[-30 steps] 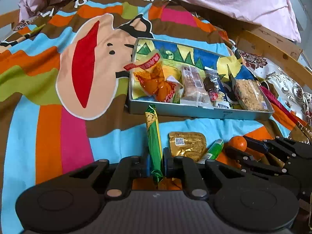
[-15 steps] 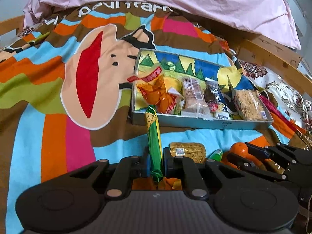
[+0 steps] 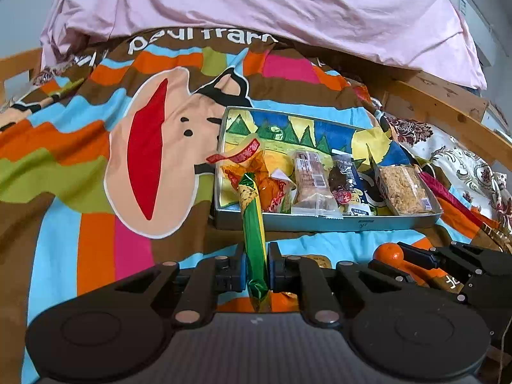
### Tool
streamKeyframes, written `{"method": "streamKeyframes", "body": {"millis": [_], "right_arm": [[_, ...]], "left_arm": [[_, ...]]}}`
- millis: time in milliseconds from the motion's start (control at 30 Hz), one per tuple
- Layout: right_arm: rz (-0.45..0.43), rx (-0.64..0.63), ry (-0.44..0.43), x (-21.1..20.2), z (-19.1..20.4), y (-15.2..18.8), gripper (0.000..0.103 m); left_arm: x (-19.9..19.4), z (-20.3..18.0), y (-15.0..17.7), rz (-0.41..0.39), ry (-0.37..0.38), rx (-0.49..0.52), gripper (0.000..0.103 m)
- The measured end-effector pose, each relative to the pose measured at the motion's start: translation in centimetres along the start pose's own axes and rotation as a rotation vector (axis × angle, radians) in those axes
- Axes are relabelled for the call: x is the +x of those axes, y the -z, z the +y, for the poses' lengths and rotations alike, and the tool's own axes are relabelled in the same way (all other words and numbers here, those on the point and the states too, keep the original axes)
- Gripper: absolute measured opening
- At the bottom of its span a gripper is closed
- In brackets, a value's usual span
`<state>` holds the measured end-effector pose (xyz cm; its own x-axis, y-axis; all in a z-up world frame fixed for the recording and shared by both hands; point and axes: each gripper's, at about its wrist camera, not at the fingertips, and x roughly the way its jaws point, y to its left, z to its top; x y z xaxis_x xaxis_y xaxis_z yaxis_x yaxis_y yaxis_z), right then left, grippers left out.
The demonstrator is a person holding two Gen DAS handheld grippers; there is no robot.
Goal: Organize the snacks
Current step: 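Lift the orange with the right gripper while the left gripper lifts the green-wrapped snack, then carry the orange and green snack over the metal tray and open both grippers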
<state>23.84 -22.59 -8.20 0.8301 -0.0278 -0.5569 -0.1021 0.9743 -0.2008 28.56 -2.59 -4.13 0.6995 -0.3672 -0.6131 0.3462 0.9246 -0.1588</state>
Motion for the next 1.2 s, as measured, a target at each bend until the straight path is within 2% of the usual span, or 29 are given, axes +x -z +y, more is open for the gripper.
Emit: {"method": "streamKeyframes", "body": {"millis": [267, 467, 700, 867, 1033, 1200], "right_arm": [[-0.033, 0.001, 0.016, -0.3, -0.2, -0.5, 0.036], [-0.068, 0.028, 0.044, -0.1, -1.2, -1.3, 0.036], [-0.136, 0.082, 0.097, 1.2, -3.2, -3.1, 0.036], [-0.155, 0.136, 0.112, 3.4, -4.3, -4.0, 0.036], [-0.135, 0.194, 0.099, 5.8, -4.9, -4.5, 0.036], [-0.115, 0.196, 0.092, 7.6, -4.4, -4.9, 0.036]], "left_arm": [[-0.5, -0.1, -0.7, -0.059, 0.013, -0.017, 0.013], [-0.1, -0.1, -3.3, -0.152, 0.037, -0.095, 0.013], [2.3, -1.0, -6.7, -0.244, 0.094, -0.175, 0.013], [4.8, -1.7, -8.6, -0.303, 0.144, -0.141, 0.013], [7.9, -1.9, -9.0, -0.312, 0.179, -0.130, 0.013], [10.9, -2.1, -8.0, -0.263, 0.185, -0.106, 0.013]]}}
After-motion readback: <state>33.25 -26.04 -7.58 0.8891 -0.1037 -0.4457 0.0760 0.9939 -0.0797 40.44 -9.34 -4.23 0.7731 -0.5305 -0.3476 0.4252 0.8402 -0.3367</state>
